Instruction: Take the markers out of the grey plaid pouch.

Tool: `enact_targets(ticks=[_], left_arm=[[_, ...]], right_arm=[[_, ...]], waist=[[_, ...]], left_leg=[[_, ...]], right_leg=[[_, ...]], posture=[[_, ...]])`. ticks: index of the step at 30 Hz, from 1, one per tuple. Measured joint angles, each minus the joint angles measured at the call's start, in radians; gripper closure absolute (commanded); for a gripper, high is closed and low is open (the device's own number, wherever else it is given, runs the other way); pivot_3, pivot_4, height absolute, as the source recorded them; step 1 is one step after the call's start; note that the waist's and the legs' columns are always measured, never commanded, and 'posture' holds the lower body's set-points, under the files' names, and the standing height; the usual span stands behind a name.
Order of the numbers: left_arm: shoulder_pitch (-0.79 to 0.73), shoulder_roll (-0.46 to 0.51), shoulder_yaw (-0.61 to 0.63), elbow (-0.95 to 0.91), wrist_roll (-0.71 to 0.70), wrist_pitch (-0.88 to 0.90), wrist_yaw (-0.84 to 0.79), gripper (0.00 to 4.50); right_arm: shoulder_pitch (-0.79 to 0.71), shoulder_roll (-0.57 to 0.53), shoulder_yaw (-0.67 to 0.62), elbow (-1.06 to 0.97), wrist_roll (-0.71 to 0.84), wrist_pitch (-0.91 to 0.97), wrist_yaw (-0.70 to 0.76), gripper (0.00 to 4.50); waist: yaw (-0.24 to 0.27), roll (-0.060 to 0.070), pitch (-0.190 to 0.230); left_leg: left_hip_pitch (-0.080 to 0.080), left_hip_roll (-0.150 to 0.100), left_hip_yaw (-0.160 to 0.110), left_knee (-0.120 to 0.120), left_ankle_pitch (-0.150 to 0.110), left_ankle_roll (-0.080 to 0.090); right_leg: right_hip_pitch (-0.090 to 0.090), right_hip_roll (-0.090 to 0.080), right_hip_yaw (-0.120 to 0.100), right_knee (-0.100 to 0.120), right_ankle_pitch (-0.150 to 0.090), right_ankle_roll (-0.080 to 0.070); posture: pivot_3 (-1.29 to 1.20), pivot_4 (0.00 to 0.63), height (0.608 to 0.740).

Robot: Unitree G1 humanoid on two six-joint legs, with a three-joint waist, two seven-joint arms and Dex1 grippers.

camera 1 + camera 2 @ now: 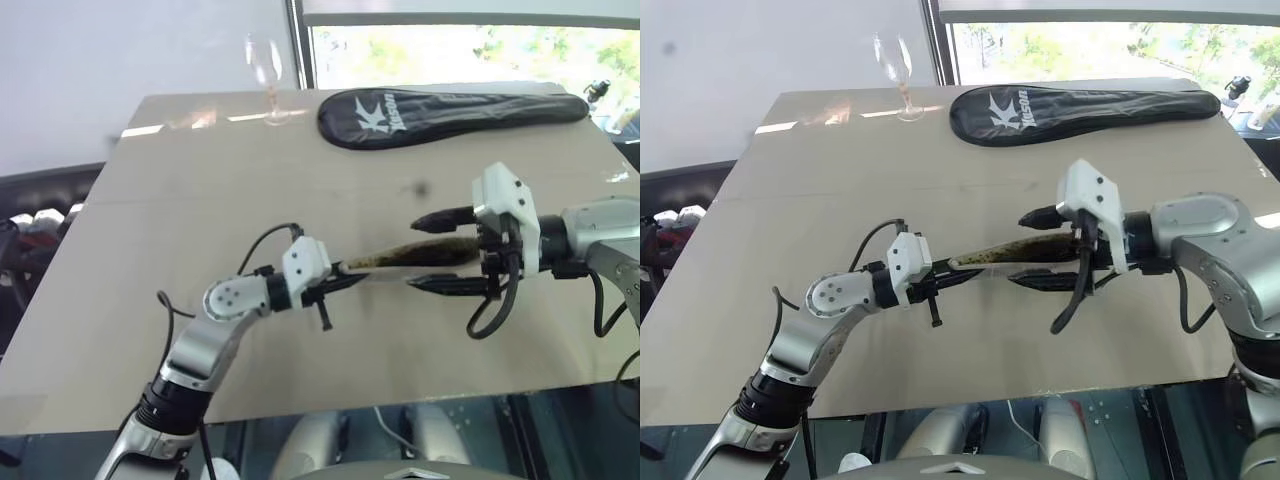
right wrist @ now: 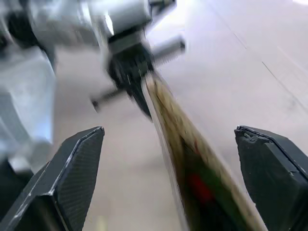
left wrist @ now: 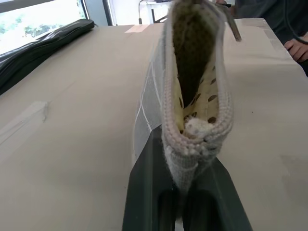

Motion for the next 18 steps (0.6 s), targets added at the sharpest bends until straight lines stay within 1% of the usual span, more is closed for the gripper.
enact_targets(ticks=[1, 2, 3, 6, 7, 9, 12, 15, 18], left_arm=[[-0.002, -0.002, 0.000, 0.006, 0.002, -0.001, -0.004, 4.50], [-0.003, -0.006, 0.000, 0.014, 0.003, -0.002, -0.007, 4.50], [-0.003, -0.007, 0.000, 0.015, 0.004, -0.002, -0.007, 4.50], [-0.003, -0.015, 0.001, 0.015, 0.005, -0.002, -0.007, 4.50], [-0.003, -0.016, 0.001, 0.015, 0.005, -0.002, -0.007, 4.50], [-0.004, -0.017, 0.002, 0.015, 0.006, -0.001, -0.007, 4.50], [-0.003, -0.017, 0.006, 0.015, 0.009, 0.000, -0.008, 4.50], [-0.004, -0.017, 0.007, 0.013, 0.012, 0.002, -0.008, 4.50], [-0.003, -0.017, 0.006, 0.013, 0.013, 0.014, -0.013, 4.50]], right_arm=[[0.009, 0.008, -0.011, 0.010, 0.023, 0.022, -0.020, 1.73], [0.020, 0.018, -0.033, 0.022, 0.050, 0.046, -0.047, 2.29], [0.022, 0.023, -0.045, 0.029, 0.065, 0.055, -0.060, 2.51], [0.024, 0.052, -0.102, 0.047, 0.155, 0.084, -0.095, 4.14], [0.026, 0.053, -0.117, 0.046, 0.187, 0.093, -0.101, 4.44], [0.060, 0.022, -0.127, 0.043, 0.217, 0.100, -0.101, 4.44], [0.109, -0.024, -0.106, 0.042, 0.206, 0.098, -0.090, 4.44], [0.144, -0.059, -0.031, 0.044, 0.128, 0.047, -0.090, 4.44], [0.159, -0.066, 0.071, 0.079, 0.004, -0.034, -0.113, 4.44]], waist=[[0.000, 0.000, 0.000], [0.000, 0.000, 0.000], [0.000, 0.000, 0.000], [-0.001, 0.000, 0.000], [-0.001, 0.000, 0.000], [0.000, 0.000, 0.000], [0.000, 0.000, 0.000], [-0.003, 0.000, 0.000], [-0.004, 0.000, 0.000]], left_leg=[[0.000, 0.000, 0.000, 0.000, 0.000, 0.000], [0.000, 0.000, 0.000, 0.000, 0.000, 0.000], [0.000, 0.000, 0.000, 0.000, 0.000, 0.000], [0.000, 0.000, 0.000, 0.000, 0.000, 0.000], [0.000, 0.000, 0.000, 0.000, 0.000, 0.000], [0.000, 0.000, 0.000, 0.000, 0.000, 0.000], [0.000, 0.000, 0.001, 0.000, 0.000, 0.000], [0.000, 0.000, 0.001, 0.000, 0.000, 0.000], [0.000, 0.000, 0.002, 0.000, 0.000, 0.000]], right_leg=[[0.000, 0.000, 0.000, 0.000, 0.000, 0.000], [0.000, 0.000, 0.000, 0.000, 0.000, 0.000], [0.000, 0.000, 0.000, 0.000, 0.000, 0.000], [0.000, 0.000, 0.000, 0.000, 0.000, 0.000], [0.000, 0.000, 0.000, 0.000, 0.000, 0.000], [0.000, 0.000, 0.000, 0.000, 0.000, 0.000], [0.000, 0.000, 0.000, 0.000, 0.000, 0.000], [0.000, 0.000, 0.000, 0.000, 0.000, 0.000], [0.000, 0.000, 0.000, 0.001, 0.000, 0.000]], posture=[[0.00, 0.150, 0.740], [0.00, 0.150, 0.740], [0.00, 0.150, 0.740], [0.00, 0.150, 0.740], [0.00, 0.150, 0.740], [0.00, 0.150, 0.740], [0.00, 0.150, 0.740], [0.00, 0.150, 0.740], [0.00, 0.150, 0.740]])
